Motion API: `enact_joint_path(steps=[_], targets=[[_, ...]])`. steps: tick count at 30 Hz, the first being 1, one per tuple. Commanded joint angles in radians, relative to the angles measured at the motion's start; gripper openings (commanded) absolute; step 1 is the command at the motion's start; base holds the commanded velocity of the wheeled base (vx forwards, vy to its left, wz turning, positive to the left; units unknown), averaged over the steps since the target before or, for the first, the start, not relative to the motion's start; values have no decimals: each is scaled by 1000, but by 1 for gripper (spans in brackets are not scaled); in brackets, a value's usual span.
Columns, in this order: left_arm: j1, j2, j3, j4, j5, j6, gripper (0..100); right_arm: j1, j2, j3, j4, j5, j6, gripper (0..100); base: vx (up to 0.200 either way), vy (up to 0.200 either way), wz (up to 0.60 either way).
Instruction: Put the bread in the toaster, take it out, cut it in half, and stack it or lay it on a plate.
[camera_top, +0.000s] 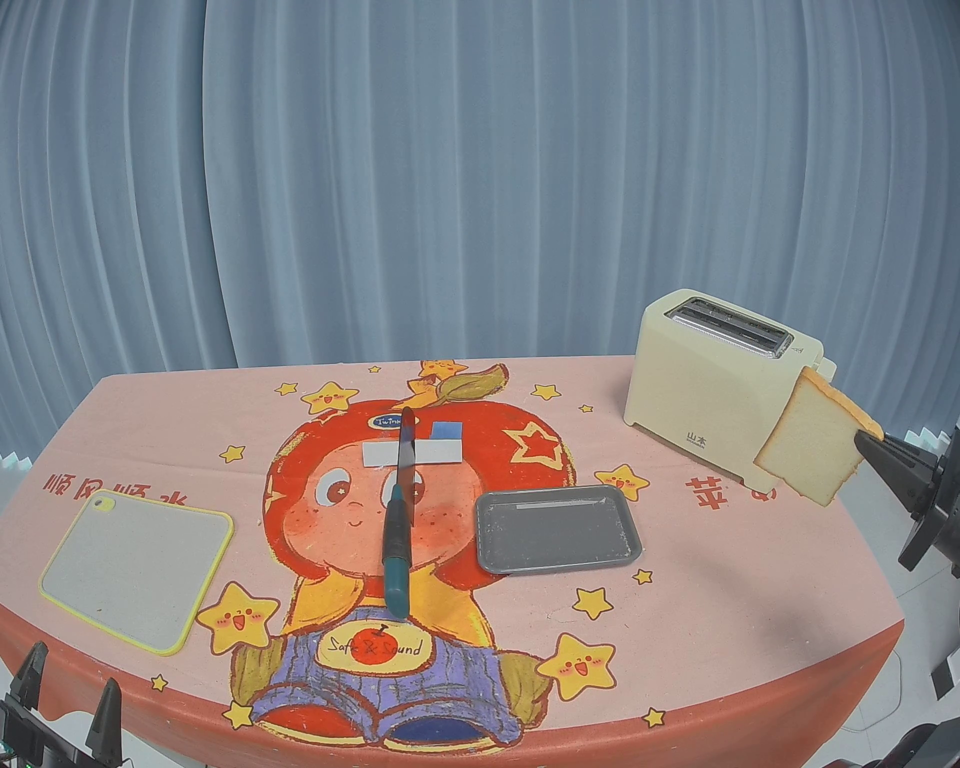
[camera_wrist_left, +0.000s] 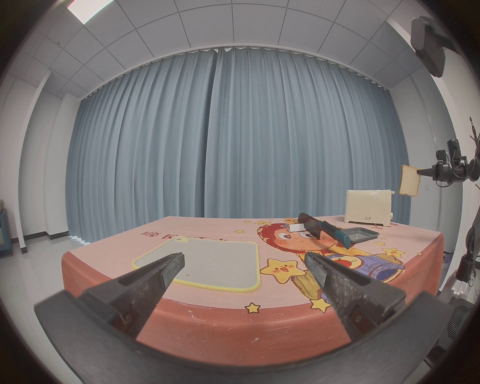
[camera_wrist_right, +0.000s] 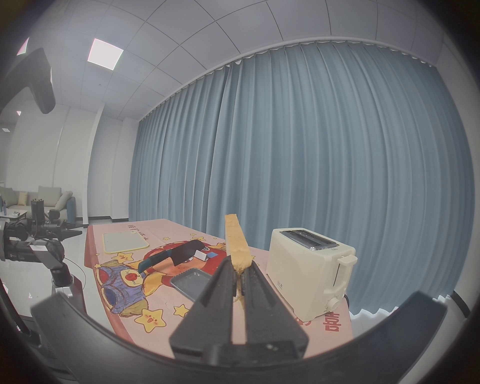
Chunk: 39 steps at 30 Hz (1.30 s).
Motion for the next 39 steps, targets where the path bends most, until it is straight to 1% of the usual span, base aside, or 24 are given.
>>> enact_joint_path(steps=[1,14,35,39], targets=[[0,-16,18,0,0,0,100,0,0,-1,0,0,-1,0,0,0,0],[0,-16,18,0,0,-1,100,0,-4,-1,-3,0,-1,0,0,0,0],[0,-16,18,1,-1,0,100,0,-2,1,0,0,-1,0,-200,0,0],[0,-16,18,0,0,0,100,2,-4,1,0,0,-1,0,0,0,0]])
